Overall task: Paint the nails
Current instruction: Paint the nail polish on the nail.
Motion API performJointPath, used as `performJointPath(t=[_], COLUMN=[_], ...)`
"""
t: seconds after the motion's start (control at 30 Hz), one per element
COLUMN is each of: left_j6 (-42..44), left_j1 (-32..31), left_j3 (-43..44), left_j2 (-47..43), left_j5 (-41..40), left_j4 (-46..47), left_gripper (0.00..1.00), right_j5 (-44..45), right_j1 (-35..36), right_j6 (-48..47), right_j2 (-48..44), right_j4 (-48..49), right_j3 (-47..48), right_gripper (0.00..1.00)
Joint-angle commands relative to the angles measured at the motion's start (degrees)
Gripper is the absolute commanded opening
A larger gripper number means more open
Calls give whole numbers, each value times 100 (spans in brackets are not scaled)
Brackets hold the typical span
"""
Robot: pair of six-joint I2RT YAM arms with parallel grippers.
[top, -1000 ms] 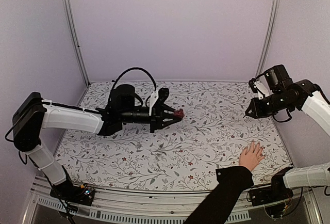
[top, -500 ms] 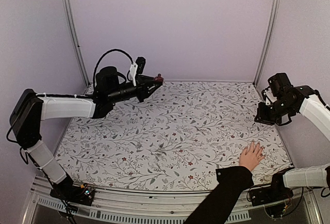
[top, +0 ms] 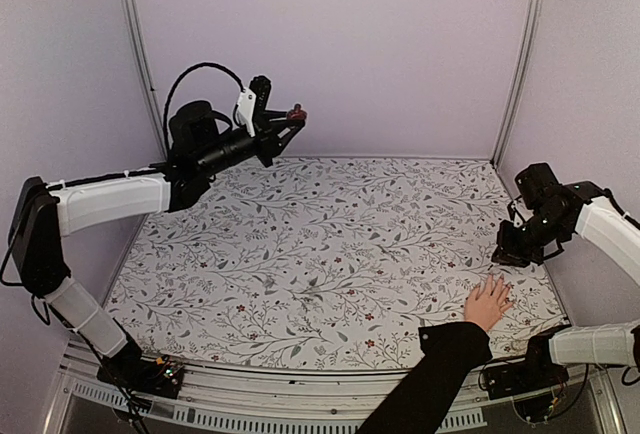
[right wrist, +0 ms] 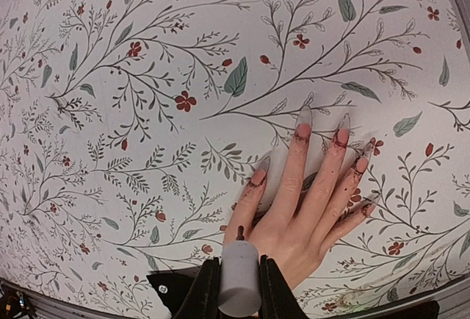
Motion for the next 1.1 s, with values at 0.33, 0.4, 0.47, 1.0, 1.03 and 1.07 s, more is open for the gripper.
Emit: performJointPath(t=[0.33,0.4,0.47,1.0,1.03,1.07], left_j6=[46,24,18,-267,-279,-281], left_j1=[438,491,517,653,654,653], left_j3=[537,567,582,778,787,796], left_j2=[185,252,309,697,711,725], left_j5=[50,105,126,323,339,357], left_j4=[-551,-589,-595,-433,-435,-437], left_gripper=[0,0,0,0,0,0], right_j5=[-78,-83,-98,67,32,-8], right_j1=[-750,-821,-853,-1138,-1139,-1138], right_j6=[-537,-661,-702,-976,-1002,-1033], right_j2=[772,955,1108,1514,1541,1557], right_j4=[704,638,579,887,906,924], right_j3=[108,207,237,143,151,149], right_gripper=[0,0,0,0,0,0])
